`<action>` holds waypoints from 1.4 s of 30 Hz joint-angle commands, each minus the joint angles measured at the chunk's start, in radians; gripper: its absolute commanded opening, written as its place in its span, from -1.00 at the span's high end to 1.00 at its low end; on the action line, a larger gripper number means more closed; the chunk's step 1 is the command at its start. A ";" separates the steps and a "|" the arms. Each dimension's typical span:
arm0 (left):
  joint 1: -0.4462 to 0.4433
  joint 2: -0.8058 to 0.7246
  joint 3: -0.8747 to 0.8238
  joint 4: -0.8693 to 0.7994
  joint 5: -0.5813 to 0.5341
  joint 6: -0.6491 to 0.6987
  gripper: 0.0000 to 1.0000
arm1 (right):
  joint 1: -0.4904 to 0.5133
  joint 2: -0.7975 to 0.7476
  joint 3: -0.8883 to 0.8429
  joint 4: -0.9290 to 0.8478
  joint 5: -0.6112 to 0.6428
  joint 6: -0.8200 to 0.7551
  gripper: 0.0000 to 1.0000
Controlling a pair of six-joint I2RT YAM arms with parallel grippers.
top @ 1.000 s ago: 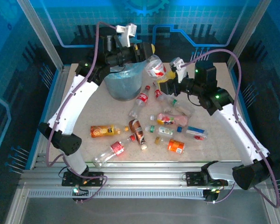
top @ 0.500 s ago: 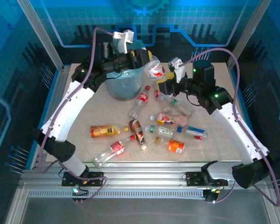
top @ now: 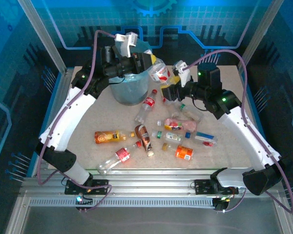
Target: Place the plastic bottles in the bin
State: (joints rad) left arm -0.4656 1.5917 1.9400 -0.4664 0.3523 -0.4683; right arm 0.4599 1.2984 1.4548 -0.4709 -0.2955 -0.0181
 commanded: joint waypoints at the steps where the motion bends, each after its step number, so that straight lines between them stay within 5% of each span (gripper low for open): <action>1: 0.016 -0.017 0.016 0.007 -0.068 0.028 0.82 | 0.029 -0.001 0.044 -0.024 0.049 0.003 -0.55; 6: 0.059 -0.037 -0.004 0.043 -0.127 0.031 0.83 | 0.032 -0.010 0.050 -0.016 0.071 0.012 -0.84; 17: 0.246 0.058 0.148 0.037 -0.267 0.099 0.80 | 0.032 0.002 0.090 0.001 0.116 -0.011 -0.89; 30: 0.357 0.349 0.490 -0.097 -0.215 0.165 0.77 | 0.033 0.143 0.166 -0.069 0.126 -0.059 -0.88; 42: 0.339 0.495 0.456 -0.121 -0.080 0.195 0.60 | 0.036 0.316 0.290 -0.120 0.093 -0.070 -0.86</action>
State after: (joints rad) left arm -0.1165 2.0869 2.3997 -0.5816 0.2199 -0.3103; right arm 0.4797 1.5871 1.6943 -0.5541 -0.1871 -0.0727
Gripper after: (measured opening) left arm 0.278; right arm 0.934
